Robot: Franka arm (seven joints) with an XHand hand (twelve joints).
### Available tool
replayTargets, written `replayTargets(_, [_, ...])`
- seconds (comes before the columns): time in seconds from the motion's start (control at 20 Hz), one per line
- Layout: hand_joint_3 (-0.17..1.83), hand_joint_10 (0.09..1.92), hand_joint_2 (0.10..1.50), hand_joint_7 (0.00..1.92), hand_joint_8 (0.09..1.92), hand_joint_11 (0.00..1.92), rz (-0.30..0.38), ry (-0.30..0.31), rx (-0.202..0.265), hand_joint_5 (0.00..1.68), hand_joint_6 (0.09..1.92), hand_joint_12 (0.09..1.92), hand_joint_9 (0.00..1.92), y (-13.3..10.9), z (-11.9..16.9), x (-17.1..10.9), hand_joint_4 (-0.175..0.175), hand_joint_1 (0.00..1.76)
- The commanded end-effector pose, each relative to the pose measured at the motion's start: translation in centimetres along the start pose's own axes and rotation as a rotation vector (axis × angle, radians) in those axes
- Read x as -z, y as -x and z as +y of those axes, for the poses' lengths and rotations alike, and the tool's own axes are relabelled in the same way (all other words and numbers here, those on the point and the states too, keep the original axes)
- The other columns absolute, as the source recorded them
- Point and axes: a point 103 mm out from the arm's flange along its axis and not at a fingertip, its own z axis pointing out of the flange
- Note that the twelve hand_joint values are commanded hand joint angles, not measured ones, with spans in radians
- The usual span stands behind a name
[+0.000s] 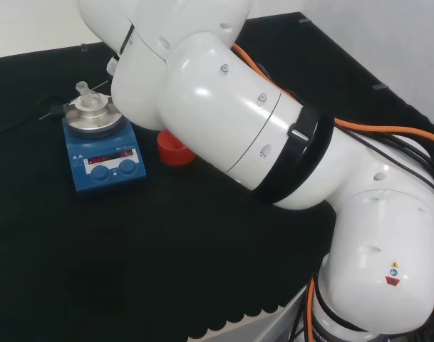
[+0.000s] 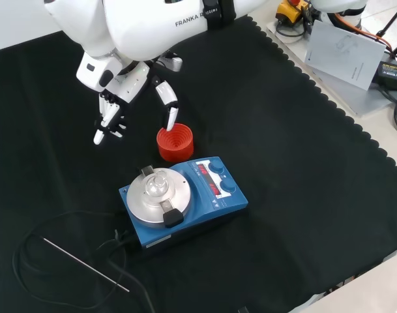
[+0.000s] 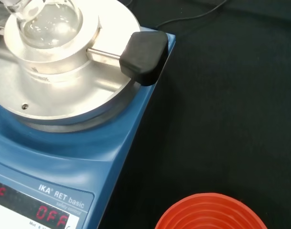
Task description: Turn on the heater.
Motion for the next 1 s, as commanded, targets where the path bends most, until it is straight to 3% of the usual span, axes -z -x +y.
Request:
replayTargets(0.05, [0.79, 0.93, 0.43, 0.47, 0.97, 0.76, 0.007, 0.011, 0.005, 0.15, 0.09, 1.35, 0.77, 0.1, -0.4, 0.2, -0.070, 0.59])
replayTargets(0.7, [0.80, 0.92, 0.44, 0.48, 0.97, 0.77, 0.039, 0.032, -0.014, 0.16, 0.09, 1.35, 0.78, 0.2, -3.6, 1.3, -0.071, 0.60])
replayTargets(1.0, [0.86, 0.89, 0.48, 0.65, 0.95, 0.79, 0.065, 0.050, -0.055, 0.16, 0.09, 1.33, 0.83, 0.8, -7.2, 1.9, -0.044, 0.80])
